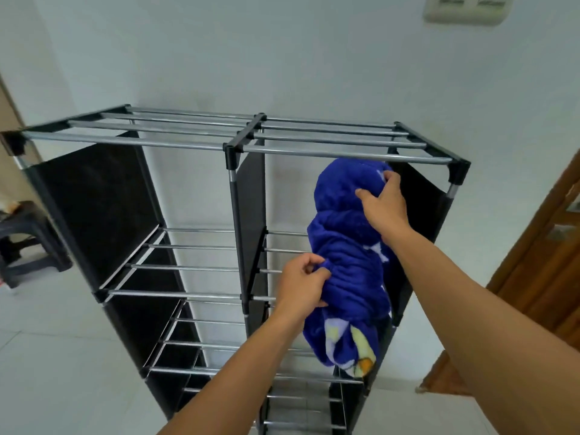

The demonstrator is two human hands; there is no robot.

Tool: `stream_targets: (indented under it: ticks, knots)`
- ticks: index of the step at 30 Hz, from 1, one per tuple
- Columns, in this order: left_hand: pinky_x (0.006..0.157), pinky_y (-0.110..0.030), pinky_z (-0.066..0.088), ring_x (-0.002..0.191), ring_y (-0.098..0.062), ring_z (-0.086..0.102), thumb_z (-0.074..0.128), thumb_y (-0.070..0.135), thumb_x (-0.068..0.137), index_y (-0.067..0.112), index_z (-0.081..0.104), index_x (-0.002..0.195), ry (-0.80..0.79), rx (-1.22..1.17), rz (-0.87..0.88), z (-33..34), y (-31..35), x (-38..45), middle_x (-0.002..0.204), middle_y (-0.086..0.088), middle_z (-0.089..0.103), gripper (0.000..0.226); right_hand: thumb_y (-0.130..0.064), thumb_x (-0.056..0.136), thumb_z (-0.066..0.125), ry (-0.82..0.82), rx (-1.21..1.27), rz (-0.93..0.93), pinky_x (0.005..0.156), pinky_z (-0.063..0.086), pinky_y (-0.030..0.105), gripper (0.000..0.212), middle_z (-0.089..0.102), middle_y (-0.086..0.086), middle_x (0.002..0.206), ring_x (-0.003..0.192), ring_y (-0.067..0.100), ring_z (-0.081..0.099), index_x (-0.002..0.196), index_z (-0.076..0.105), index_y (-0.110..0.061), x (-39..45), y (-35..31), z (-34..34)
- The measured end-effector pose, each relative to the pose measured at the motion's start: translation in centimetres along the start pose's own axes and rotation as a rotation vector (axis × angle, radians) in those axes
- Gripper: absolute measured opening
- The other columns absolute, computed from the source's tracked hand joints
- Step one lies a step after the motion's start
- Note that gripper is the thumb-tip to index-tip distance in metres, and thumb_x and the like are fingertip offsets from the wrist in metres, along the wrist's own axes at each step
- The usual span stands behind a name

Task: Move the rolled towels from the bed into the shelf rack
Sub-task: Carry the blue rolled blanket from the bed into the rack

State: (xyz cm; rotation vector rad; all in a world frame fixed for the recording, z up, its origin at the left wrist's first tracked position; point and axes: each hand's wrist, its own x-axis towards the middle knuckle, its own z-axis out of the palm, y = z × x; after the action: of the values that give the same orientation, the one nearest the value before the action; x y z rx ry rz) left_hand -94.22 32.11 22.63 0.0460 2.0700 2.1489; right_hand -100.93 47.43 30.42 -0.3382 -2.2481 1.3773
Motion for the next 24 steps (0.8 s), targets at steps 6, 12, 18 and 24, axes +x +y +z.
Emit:
stream_targets:
  ticks: [6,12,18,24]
  knots:
    - [0.055,-0.023,0.042,0.075,-0.015,0.058,0.063,0.042,0.085,0.016,0.063,0.080,-0.135,0.627,-0.067,-1.7,-2.2,2.9,0.082,0.000,0.062,0.027,-0.038,0.084,0.063,-0.280,-0.394,0.231,0.103,0.040,0.038,0.084,0.026,0.015,0.154,0.139,0.034,0.030,0.149,0.017,-0.012,1.5,4.9,2.4]
    - [0.082,-0.039,0.055,0.088,-0.020,0.063,0.064,0.043,0.083,0.010,0.060,0.104,-0.047,0.388,-0.128,-1.0,-1.5,6.5,0.100,-0.006,0.066,0.040,-0.051,0.084,0.059,-0.347,-0.502,0.276,0.110,0.034,0.046,0.097,0.022,0.021,0.154,0.136,0.041,0.033,0.151,0.002,-0.009,0.8,7.4,3.9]
    - [0.059,-0.027,0.049,0.084,-0.017,0.059,0.059,0.034,0.090,0.007,0.053,0.114,-0.062,0.190,-0.311,1.2,-1.8,9.1,0.110,-0.006,0.061,0.036,-0.033,0.087,0.060,-0.301,-0.505,0.284,0.106,0.038,0.045,0.083,0.025,0.019,0.153,0.133,0.040,0.038,0.148,0.009,-0.008,1.4,8.4,3.0]
    - [0.040,-0.018,0.044,0.061,-0.013,0.054,0.063,0.022,0.089,0.009,0.055,0.100,-0.060,0.081,-0.391,2.4,-1.7,10.6,0.076,-0.001,0.058,0.019,-0.015,0.093,0.051,-0.279,-0.534,0.202,0.104,0.038,0.042,0.050,0.021,0.018,0.154,0.133,0.038,0.039,0.137,0.031,-0.002,1.6,8.5,2.5]
